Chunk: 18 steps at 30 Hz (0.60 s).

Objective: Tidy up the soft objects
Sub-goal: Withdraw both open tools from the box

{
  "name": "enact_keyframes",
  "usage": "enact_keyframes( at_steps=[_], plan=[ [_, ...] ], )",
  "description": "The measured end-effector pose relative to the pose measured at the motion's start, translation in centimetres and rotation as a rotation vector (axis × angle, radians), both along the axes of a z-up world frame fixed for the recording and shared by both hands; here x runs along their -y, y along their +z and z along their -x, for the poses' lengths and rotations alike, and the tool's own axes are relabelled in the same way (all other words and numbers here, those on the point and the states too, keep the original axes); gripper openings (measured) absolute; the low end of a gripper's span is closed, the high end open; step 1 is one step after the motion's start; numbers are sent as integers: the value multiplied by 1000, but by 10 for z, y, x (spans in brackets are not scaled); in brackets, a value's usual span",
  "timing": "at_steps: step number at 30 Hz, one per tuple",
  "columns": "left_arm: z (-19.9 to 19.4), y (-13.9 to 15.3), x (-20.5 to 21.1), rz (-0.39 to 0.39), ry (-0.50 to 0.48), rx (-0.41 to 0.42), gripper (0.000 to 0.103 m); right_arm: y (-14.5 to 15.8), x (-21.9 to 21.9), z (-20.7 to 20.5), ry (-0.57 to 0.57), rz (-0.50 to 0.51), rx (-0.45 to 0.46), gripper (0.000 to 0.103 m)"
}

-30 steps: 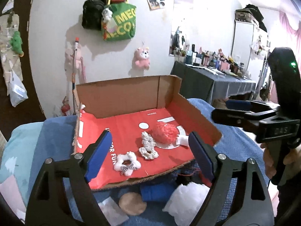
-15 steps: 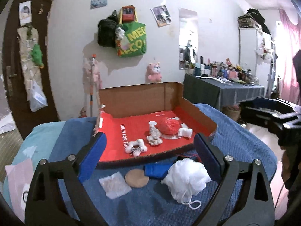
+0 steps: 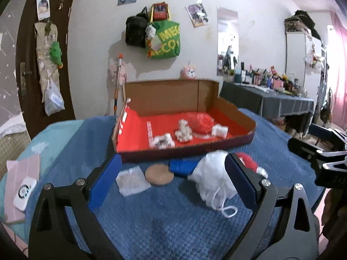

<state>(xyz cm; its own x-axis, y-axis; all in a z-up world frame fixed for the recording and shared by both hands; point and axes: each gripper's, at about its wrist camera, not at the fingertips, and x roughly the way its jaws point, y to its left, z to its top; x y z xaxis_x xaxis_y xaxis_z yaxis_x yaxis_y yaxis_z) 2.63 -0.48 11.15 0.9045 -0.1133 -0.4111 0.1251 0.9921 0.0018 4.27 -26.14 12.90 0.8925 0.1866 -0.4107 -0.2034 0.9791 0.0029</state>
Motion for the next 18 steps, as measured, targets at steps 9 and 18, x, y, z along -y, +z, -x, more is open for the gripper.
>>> enact_keyframes(
  at_steps=[9,18],
  plan=[
    [-10,-44,-1,-4,24,-89,97,-50,7,-11,-38,0,-83,103],
    [-21,-61,-2,1,45,-147,97,-72,8,-20,-49,-1,-140,103]
  ],
)
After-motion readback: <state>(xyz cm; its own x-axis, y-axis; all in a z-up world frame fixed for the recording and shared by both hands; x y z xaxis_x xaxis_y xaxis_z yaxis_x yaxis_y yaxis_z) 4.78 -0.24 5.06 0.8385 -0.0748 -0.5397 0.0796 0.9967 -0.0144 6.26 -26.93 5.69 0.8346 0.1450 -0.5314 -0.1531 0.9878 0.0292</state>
